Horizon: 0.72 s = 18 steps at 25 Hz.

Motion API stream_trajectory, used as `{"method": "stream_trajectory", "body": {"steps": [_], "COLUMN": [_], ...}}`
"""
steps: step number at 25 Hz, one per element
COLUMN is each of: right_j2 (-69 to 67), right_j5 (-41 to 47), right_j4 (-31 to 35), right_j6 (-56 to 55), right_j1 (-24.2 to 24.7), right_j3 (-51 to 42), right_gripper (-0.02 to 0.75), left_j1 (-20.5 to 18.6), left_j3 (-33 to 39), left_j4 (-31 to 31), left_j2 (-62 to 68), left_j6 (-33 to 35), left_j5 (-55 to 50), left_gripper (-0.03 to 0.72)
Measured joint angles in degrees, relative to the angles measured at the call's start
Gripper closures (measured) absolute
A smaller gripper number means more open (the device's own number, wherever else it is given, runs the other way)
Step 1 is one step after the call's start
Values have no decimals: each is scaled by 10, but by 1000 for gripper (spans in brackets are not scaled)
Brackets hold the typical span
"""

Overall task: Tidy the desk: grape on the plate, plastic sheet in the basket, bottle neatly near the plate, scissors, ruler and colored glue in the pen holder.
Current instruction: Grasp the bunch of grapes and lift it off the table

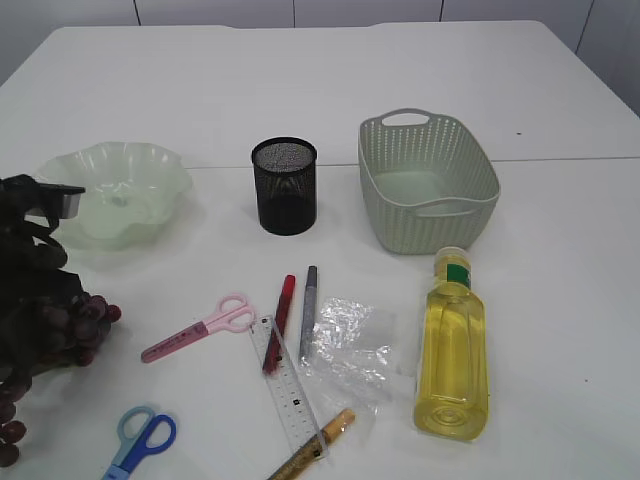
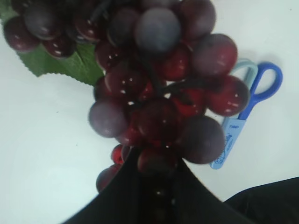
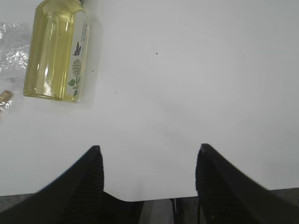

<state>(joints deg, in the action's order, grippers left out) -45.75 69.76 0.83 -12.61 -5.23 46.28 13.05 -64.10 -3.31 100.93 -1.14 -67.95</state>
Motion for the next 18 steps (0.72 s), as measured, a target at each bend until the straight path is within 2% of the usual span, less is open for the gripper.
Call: {"method": "stream_trajectory", "body": {"steps": [14, 18], "right_j2": [0, 0], "right_j5": [0, 0], "right_j4": [0, 0], "right_j6": [0, 0], "right_j1": [0, 0], "right_j3": [0, 0], "right_gripper": [280, 280], "left_j1": [1, 1], "left_j3": [1, -19], "left_j4": [-27, -27], "left_j2": [-178, -221], "left_j6": [-1, -5], "left_j5": [-16, 4], "left_gripper": [617, 617]}}
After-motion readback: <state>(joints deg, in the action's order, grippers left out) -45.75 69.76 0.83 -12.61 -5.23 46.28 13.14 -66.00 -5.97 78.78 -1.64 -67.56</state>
